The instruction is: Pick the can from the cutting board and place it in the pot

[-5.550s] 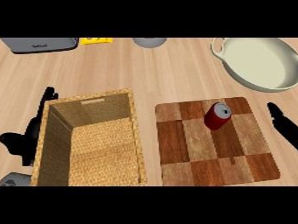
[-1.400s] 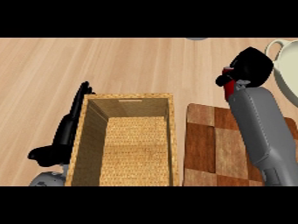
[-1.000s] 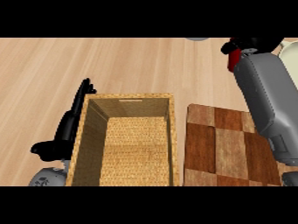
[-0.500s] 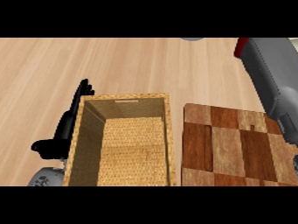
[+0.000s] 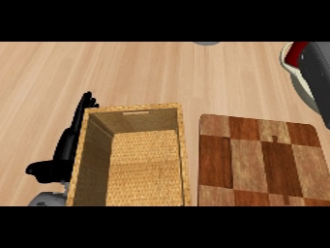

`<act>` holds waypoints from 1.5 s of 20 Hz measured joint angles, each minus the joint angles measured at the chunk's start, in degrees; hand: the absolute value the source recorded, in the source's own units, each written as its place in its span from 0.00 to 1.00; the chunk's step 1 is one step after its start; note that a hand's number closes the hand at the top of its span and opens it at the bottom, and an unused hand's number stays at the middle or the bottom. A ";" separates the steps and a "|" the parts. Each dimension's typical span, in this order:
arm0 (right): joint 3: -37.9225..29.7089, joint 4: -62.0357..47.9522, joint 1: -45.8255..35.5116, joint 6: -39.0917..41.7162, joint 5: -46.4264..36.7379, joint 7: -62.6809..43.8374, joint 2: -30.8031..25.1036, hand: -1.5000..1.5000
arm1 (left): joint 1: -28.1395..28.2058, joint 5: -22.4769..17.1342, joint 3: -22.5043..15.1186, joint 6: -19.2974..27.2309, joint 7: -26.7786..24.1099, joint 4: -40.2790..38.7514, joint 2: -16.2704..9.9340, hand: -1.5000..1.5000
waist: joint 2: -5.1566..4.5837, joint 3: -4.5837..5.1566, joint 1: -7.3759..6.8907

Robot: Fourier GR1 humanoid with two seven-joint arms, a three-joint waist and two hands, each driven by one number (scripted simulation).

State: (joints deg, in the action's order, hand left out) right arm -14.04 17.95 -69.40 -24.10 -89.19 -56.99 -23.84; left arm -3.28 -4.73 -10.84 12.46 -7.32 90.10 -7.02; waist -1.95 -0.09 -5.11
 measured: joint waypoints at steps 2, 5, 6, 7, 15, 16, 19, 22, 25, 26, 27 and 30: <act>-0.75 -1.30 0.48 -0.93 0.22 0.49 -1.31 1.00 | 0.05 -0.13 0.46 -0.09 -0.66 -0.78 0.07 0.50 | 0.05 0.00 0.46; -2.12 -2.82 1.73 -2.79 0.97 1.88 -3.80 1.00 | 1.09 -0.45 0.78 -0.49 -1.44 -0.88 0.00 0.50 | 0.17 -0.02 0.87; -2.48 -3.30 2.14 -3.38 1.20 2.45 -4.39 1.00 | 0.76 -0.46 1.04 -0.45 -1.43 -1.17 0.00 0.50 | 0.23 -0.02 1.09; -2.98 -3.84 2.53 -3.82 1.54 2.82 -5.05 1.00 | 0.73 -0.55 1.31 -0.60 -1.24 -0.91 -0.30 0.50 | 0.24 -0.03 1.11; -8.67 -7.36 6.18 -6.89 7.55 11.49 -9.25 1.00 | 0.36 0.35 0.88 0.26 -0.62 -0.54 0.68 0.50 | 0.31 -0.13 1.55; -9.50 -7.87 6.66 -6.61 8.46 12.85 -9.96 1.00 | 0.28 0.38 0.78 0.27 -0.52 -0.40 0.80 0.50 | 0.26 -0.14 1.49; -11.56 -9.24 8.95 -6.82 10.66 15.33 -10.75 1.00 | 0.16 0.46 1.04 0.22 -0.53 -0.24 0.64 0.50 | 0.12 -0.19 1.28; -13.76 -10.29 10.43 -6.28 12.95 16.28 -11.48 1.00 | -0.91 0.22 1.61 0.03 -0.47 -0.96 0.66 0.50 | 0.00 -0.22 1.29; -15.77 -11.81 11.98 -4.78 14.89 14.23 -11.94 0.00 | -0.70 0.02 1.84 -0.26 -0.32 -0.84 0.47 0.50 | -0.01 -0.23 1.06; -16.53 -12.10 12.51 -4.48 15.67 13.80 -12.05 0.00 | -0.88 0.03 1.84 -0.41 -0.31 -1.18 0.46 0.50 | -0.04 -0.23 1.13; -17.21 -12.39 13.18 -3.97 16.43 14.08 -12.08 0.00 | -0.80 -0.10 1.85 -0.50 -0.31 -1.24 0.55 0.50 | -0.01 -0.23 1.18; -19.82 -11.67 14.38 -4.17 19.47 17.83 -11.40 0.00 | -0.71 0.07 1.56 -0.38 0.20 -0.86 0.78 0.50 | 0.05 -0.31 1.17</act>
State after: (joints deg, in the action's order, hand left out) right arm -33.86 6.28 -55.02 -28.27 -69.72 -39.16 -35.25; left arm -3.99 -4.66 -9.28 12.07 -7.12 89.25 -6.24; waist -1.90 -0.40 -3.95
